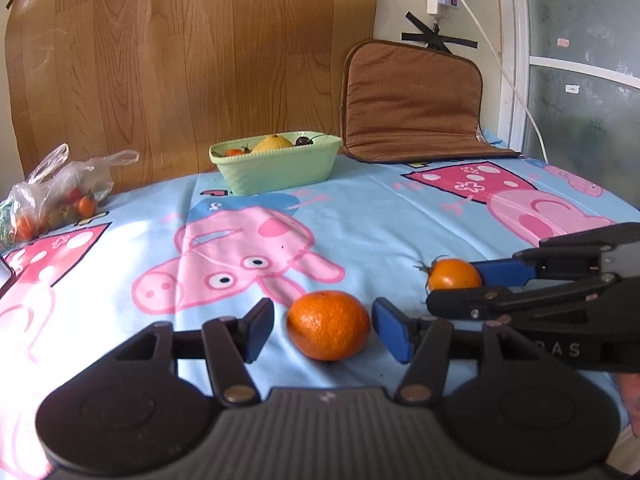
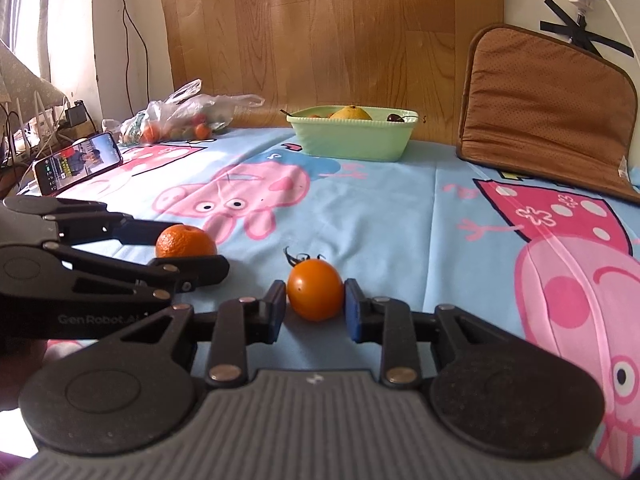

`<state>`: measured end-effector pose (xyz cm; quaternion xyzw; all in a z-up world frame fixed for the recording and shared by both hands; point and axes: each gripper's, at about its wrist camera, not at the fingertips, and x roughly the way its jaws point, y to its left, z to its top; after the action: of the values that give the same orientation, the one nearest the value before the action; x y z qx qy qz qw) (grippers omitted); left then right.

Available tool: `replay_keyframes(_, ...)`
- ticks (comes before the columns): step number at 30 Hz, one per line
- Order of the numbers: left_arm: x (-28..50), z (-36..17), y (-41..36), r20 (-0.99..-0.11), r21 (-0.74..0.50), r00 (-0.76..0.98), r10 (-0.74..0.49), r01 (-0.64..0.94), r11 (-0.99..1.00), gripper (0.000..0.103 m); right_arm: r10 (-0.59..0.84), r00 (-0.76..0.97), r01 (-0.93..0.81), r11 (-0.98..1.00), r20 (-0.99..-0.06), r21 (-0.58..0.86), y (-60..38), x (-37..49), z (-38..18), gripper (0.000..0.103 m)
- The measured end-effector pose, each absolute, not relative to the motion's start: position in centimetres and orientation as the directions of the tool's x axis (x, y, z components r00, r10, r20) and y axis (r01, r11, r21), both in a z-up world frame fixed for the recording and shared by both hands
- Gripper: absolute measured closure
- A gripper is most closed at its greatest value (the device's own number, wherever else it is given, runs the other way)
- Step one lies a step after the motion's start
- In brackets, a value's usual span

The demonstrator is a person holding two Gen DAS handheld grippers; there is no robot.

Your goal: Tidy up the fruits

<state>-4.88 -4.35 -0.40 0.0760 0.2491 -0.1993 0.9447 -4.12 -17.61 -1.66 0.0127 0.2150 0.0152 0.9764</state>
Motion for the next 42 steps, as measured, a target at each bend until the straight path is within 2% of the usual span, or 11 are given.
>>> replay_keyframes(19,-4.3,-0.5,-4.3,-0.526,0.022,0.776,-0.347,0.421,0.907,0.049,0.035,0.908,-0.020,0.999,-0.418,0.042,-17.7,-4.1,-1.7,0.069)
replay_keyframes(24,-4.3,-0.6,-4.4,-0.531,0.023,0.773,-0.347,0.422,0.906,0.053,0.034,0.908,-0.021,0.999,-0.417,0.037,-17.7,-4.2,-1.7,0.068)
replay_keyframes(27,-4.3,-0.7,-4.5,-0.535,0.026,0.772,-0.345,0.423,0.906,0.060,0.034,0.909,-0.020,0.999,-0.416,0.038,-17.6,-4.2,-1.7,0.068)
replay_keyframes(36,-4.5,-0.6,-4.3,-0.525,0.018,0.775,-0.352,0.423,0.906,0.061,0.030,0.913,-0.035,0.999,-0.406,-0.004,-17.0,-4.3,-1.8,0.070)
replay_keyframes(42,-4.0,0.4,-4.1,-0.518,-0.029,0.764,-0.385,0.433,0.901,0.061,0.075,0.914,-0.045,0.995,-0.399,0.086,-18.2,-3.9,-1.3,0.071)
